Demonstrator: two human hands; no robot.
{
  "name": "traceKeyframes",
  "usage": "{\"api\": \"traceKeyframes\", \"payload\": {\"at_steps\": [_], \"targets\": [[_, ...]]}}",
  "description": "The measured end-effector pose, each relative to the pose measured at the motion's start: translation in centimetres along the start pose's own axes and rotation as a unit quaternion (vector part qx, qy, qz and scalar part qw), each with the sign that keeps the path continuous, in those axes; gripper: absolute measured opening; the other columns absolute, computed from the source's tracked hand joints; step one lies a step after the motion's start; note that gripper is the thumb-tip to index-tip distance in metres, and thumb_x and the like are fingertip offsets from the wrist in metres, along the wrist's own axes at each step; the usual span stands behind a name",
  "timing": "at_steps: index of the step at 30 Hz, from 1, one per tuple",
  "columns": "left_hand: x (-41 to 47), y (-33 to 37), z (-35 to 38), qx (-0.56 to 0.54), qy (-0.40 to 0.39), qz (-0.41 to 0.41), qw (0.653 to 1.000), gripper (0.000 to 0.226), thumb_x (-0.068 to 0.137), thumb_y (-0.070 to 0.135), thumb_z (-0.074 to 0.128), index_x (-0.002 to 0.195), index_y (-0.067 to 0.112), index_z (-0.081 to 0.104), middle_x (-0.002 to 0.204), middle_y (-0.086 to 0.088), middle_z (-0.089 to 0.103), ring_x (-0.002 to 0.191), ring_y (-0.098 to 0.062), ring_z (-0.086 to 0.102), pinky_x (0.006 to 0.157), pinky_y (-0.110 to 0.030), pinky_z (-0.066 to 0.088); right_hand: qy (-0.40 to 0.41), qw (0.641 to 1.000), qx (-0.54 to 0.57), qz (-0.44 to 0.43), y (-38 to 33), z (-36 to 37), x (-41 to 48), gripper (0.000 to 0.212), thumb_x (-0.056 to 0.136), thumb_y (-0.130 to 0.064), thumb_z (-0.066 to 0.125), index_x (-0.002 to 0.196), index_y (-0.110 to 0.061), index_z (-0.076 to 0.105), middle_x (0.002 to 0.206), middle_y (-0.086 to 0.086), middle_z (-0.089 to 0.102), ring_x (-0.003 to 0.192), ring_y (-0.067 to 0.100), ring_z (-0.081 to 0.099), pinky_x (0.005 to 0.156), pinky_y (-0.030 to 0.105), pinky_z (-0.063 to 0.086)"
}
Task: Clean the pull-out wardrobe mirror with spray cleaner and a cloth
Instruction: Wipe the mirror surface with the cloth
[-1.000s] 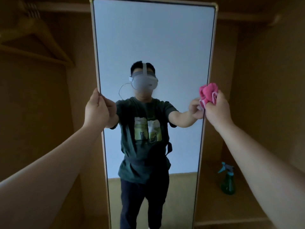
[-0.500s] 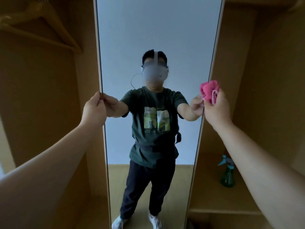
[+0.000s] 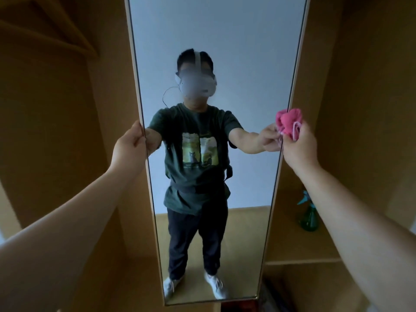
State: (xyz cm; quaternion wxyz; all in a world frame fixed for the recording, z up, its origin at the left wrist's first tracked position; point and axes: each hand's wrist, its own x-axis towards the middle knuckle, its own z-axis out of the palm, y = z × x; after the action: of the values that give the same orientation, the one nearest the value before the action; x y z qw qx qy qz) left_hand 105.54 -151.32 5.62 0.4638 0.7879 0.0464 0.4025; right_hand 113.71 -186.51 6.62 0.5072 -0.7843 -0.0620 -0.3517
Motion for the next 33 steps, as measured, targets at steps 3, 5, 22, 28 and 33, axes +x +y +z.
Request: {"api": "traceKeyframes", "payload": {"at_steps": [3, 5, 22, 28, 33], "targets": [[-0.6, 0.3, -0.2, -0.011, -0.013, -0.009, 1.0, 0.034, 0.101, 0.005, 0.039, 0.132, 0.009, 0.052, 0.101, -0.002, 0.061, 0.088, -0.009, 0.061, 0.067, -0.005, 0.051, -0.007, 1.0, -0.002, 0.009, 0.5, 0.2, -0.7, 0.04, 0.094, -0.018, 0.058, 0.133, -0.018, 0.048, 0.125, 0.004, 0.059, 0.115, 0.021, 0.057, 0.098, 0.037, 0.048], [-0.8, 0.2, -0.2, -0.01, -0.012, -0.004, 1.0, 0.032, 0.102, 0.008, 0.039, 0.129, 0.013, 0.055, 0.098, 0.002, 0.061, 0.088, -0.006, 0.062, 0.08, -0.017, 0.055, -0.014, 1.0, -0.008, 0.014, 1.0, 0.2, -1.2, 0.039, 0.094, -0.016, 0.058, 0.132, -0.017, 0.048, 0.123, 0.006, 0.059, 0.113, 0.021, 0.057, 0.093, 0.033, 0.047], [-2.6, -0.1, 0.2, -0.123, -0.024, -0.039, 0.991, 0.034, 0.104, 0.012, 0.038, 0.1, 0.038, 0.06, 0.086, 0.008, 0.061, 0.083, -0.006, 0.064, 0.084, -0.026, 0.053, -0.023, 0.998, -0.048, 0.043, 5.0, 1.2, -4.6, 0.039, 0.093, -0.017, 0.06, 0.131, -0.011, 0.05, 0.117, 0.01, 0.062, 0.107, 0.026, 0.062, 0.087, 0.031, 0.05], [-4.2, -3.1, 0.7, -0.119, -0.06, -0.072, 0.989, 0.028, 0.104, 0.02, 0.038, 0.112, 0.027, 0.063, 0.091, 0.005, 0.065, 0.091, -0.01, 0.063, 0.092, -0.031, 0.049, -0.026, 0.997, -0.042, 0.064, 5.9, 1.8, -5.7, 0.043, 0.093, -0.014, 0.061, 0.132, -0.011, 0.046, 0.122, 0.01, 0.061, 0.111, 0.026, 0.061, 0.084, 0.028, 0.048], [-6.1, -6.2, 1.1, -0.04, -0.084, -0.086, 0.992, 0.026, 0.103, 0.022, 0.038, 0.112, 0.033, 0.06, 0.116, 0.003, 0.066, 0.114, -0.014, 0.06, 0.106, -0.041, 0.044, -0.03, 0.995, -0.037, 0.089, 6.8, 2.1, -7.0, 0.049, 0.093, -0.013, 0.06, 0.138, -0.012, 0.04, 0.129, 0.01, 0.058, 0.116, 0.027, 0.059, 0.088, 0.029, 0.046]]}}
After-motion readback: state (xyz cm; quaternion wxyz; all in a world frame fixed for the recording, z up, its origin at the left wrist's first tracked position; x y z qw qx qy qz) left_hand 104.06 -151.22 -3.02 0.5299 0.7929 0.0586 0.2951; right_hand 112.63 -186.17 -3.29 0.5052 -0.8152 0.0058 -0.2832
